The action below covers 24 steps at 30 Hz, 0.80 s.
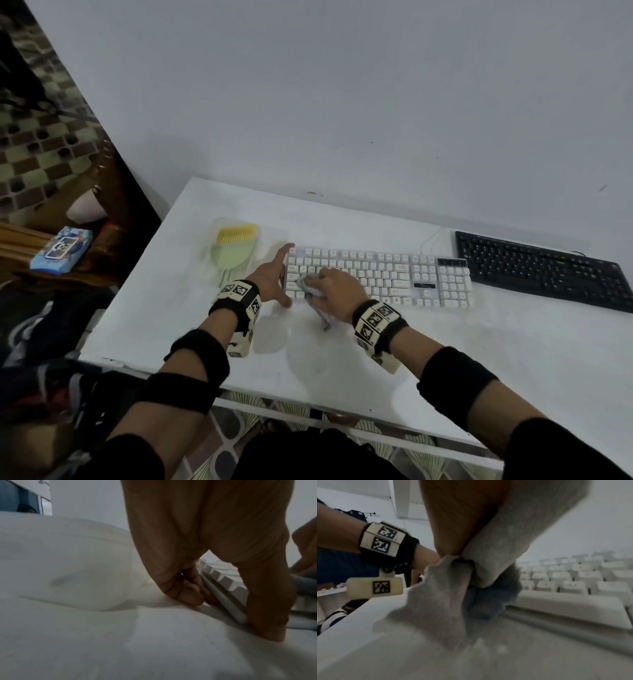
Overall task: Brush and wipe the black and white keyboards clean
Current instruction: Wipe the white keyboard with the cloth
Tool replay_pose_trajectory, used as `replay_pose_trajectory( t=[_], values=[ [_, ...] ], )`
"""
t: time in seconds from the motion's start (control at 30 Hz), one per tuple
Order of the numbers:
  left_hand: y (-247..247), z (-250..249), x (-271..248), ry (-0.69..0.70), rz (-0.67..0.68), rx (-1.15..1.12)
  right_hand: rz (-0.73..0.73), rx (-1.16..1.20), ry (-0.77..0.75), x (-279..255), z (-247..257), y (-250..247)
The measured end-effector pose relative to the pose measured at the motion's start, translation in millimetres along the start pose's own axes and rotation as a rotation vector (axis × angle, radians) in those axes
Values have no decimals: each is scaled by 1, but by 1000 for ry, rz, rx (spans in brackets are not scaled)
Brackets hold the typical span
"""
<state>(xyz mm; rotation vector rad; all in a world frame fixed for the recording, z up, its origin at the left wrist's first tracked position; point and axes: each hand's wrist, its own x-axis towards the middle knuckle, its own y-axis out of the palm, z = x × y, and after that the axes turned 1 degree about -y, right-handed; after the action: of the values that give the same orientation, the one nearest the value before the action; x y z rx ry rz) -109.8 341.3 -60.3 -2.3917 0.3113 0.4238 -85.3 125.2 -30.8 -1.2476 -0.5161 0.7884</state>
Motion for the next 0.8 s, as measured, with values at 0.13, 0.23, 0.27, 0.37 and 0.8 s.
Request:
replay_pose_trajectory(
  t=[0.13,0.23,0.27,0.37,0.8],
  values=[
    [-1,-1,-1,-12,0,4,-50,22,31,13,1,-16],
    [-1,-2,-1,-10,2,7,-201,139,164,30,2,-25],
    [-2,-1,0,-13,1,4,-187,127,182,34,2,-26],
    [-1,0,0,-22,3,11,-12,12,112,28,10,-17],
    [-1,0,-1,-15,2,-19,-165,94,240,31,-7,-24]
  ],
)
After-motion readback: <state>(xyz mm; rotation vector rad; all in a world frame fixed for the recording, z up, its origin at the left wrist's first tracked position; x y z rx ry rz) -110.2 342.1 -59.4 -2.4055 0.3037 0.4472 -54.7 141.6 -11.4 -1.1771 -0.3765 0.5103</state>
